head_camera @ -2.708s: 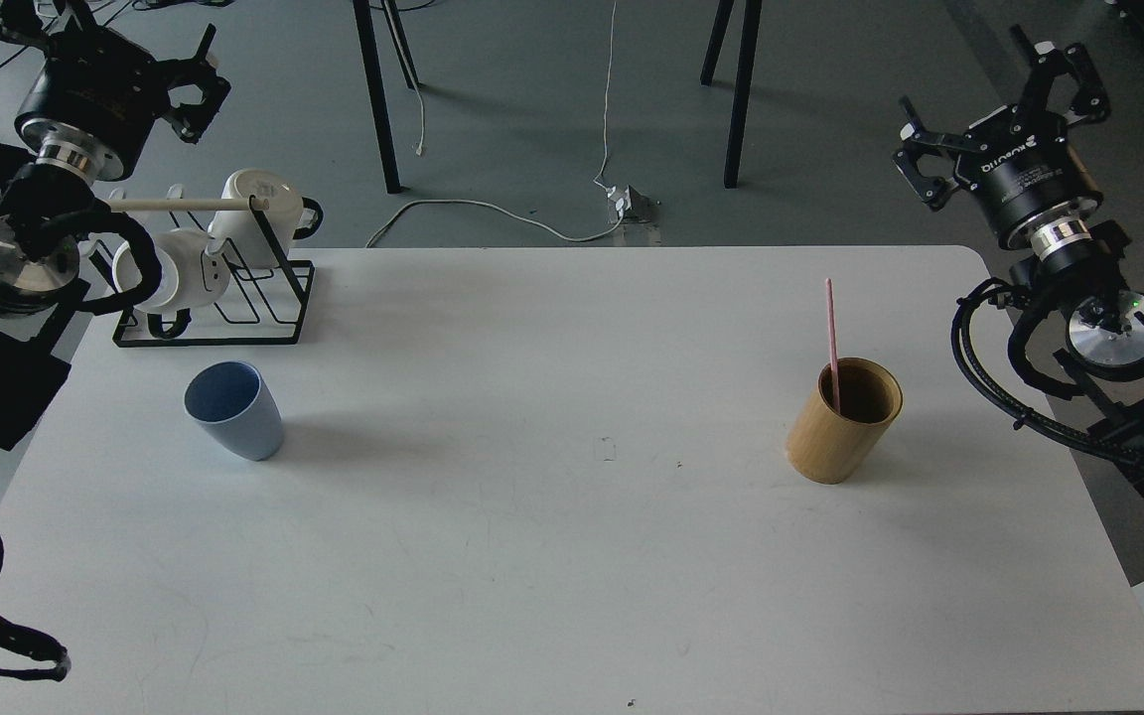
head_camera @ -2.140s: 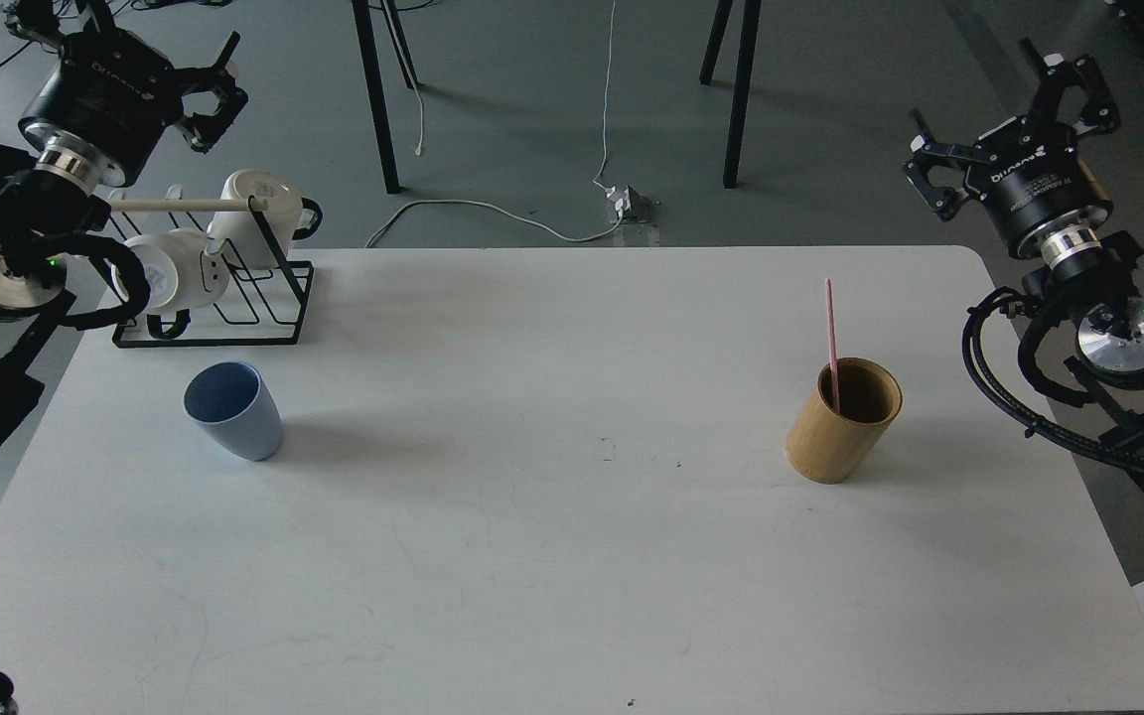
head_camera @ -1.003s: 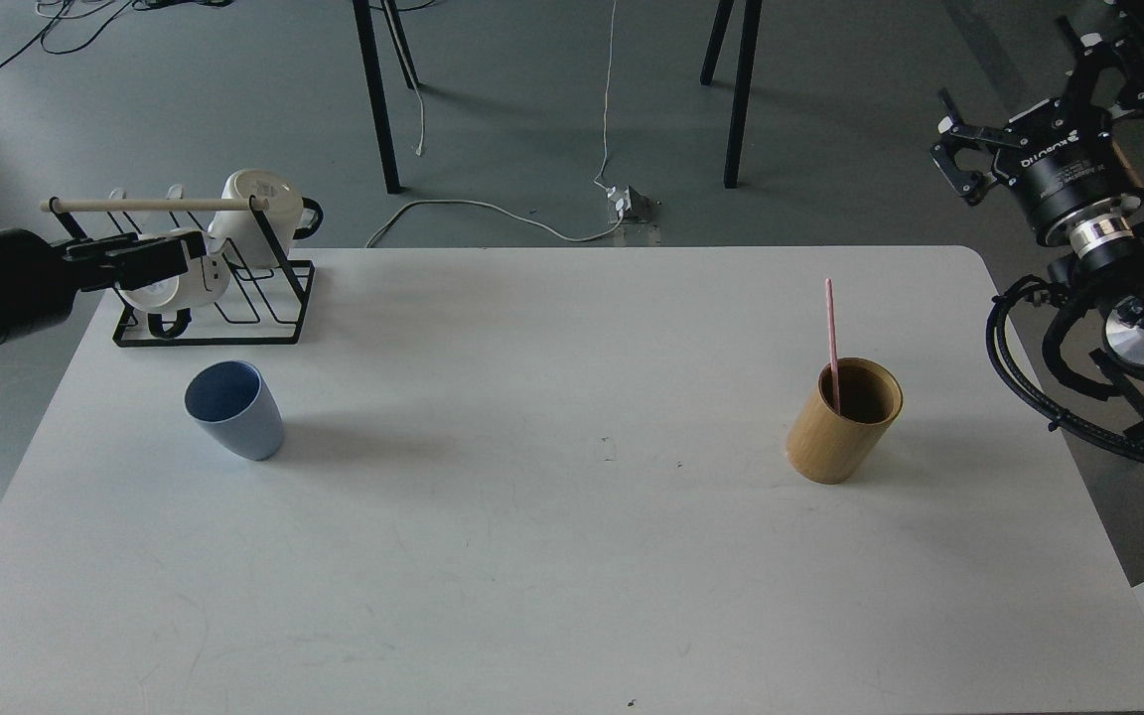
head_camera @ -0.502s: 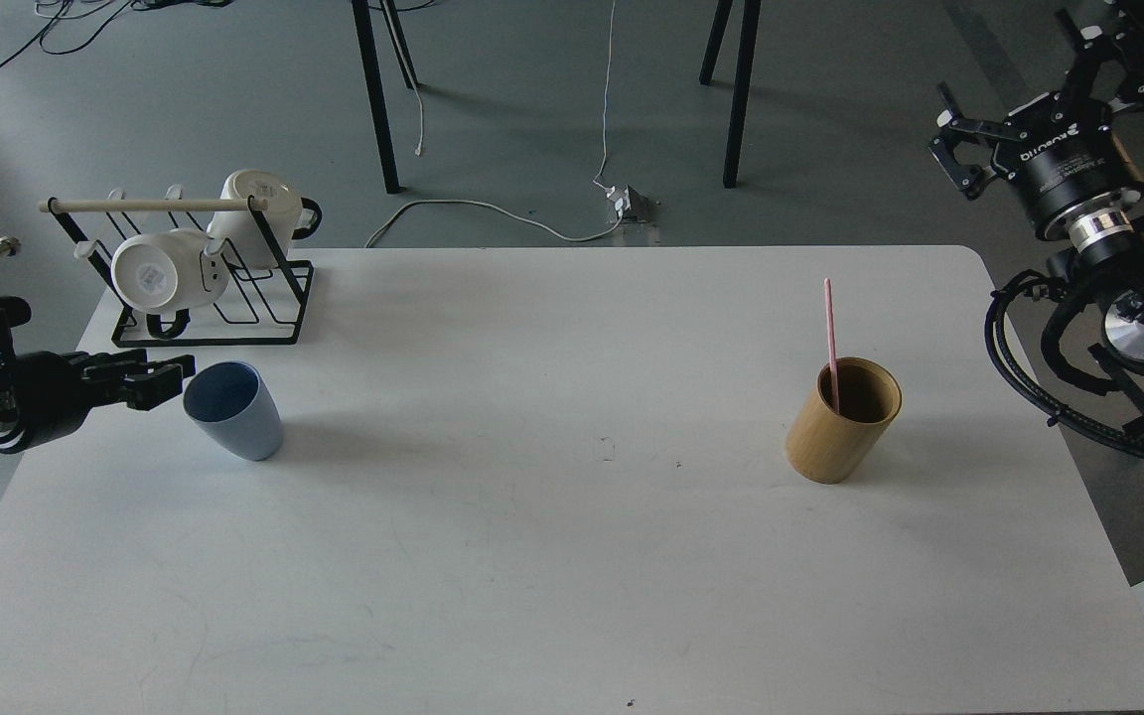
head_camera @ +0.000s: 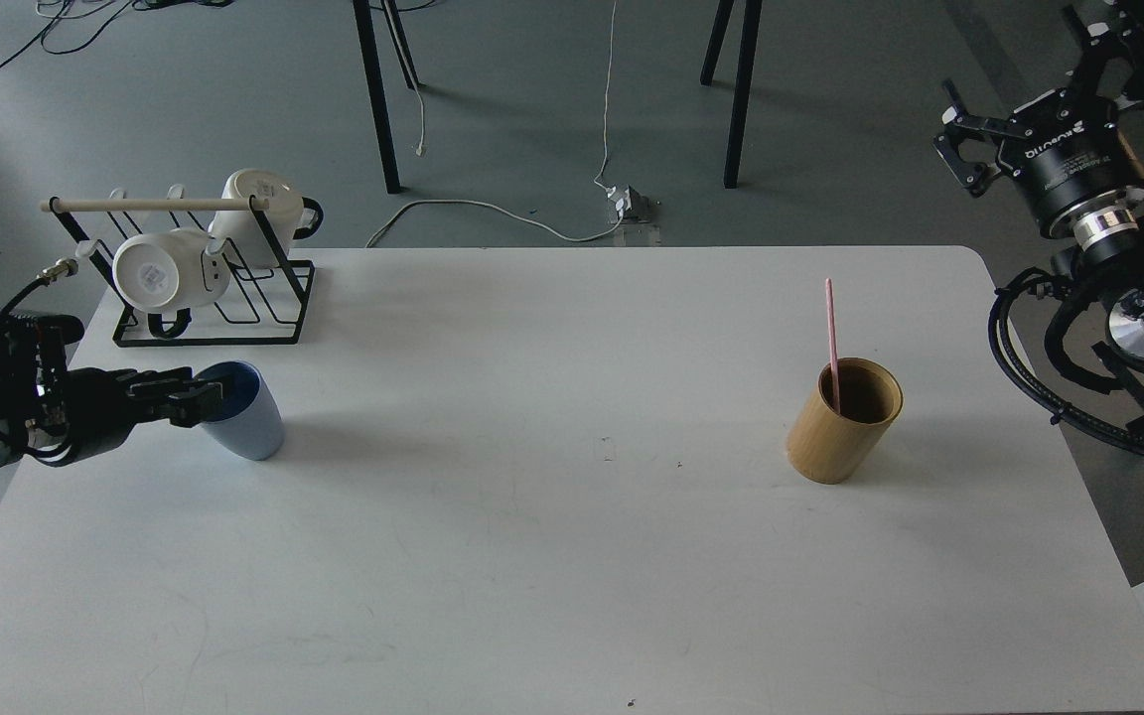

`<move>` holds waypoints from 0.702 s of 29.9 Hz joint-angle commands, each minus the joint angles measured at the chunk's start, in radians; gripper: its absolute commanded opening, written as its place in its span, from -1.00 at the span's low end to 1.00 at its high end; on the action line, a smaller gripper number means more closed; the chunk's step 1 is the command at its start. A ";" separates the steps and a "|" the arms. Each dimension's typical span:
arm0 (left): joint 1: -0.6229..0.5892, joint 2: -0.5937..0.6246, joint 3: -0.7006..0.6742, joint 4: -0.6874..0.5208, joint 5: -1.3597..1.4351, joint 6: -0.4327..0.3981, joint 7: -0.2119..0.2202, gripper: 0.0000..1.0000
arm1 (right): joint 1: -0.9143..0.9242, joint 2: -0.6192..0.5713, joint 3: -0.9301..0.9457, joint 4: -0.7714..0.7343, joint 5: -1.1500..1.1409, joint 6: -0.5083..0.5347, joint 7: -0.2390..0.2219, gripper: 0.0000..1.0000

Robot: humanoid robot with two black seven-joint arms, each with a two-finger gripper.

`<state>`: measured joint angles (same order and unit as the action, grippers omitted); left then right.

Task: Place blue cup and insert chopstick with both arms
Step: 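Reach the left gripper down to the blue cup and grasp it, then carry the blue cup with the left gripper toward the table center and set it down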

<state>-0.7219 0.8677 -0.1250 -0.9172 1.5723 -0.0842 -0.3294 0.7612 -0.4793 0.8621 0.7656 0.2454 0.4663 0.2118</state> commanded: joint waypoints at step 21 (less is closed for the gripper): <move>-0.091 -0.044 0.018 0.019 0.044 -0.046 -0.016 -0.98 | 0.001 -0.015 0.015 -0.002 0.000 -0.002 0.000 0.99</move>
<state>-0.7625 0.8240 -0.1066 -0.8675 1.5981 -0.0975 -0.3462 0.7610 -0.4804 0.8746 0.7635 0.2454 0.4650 0.2117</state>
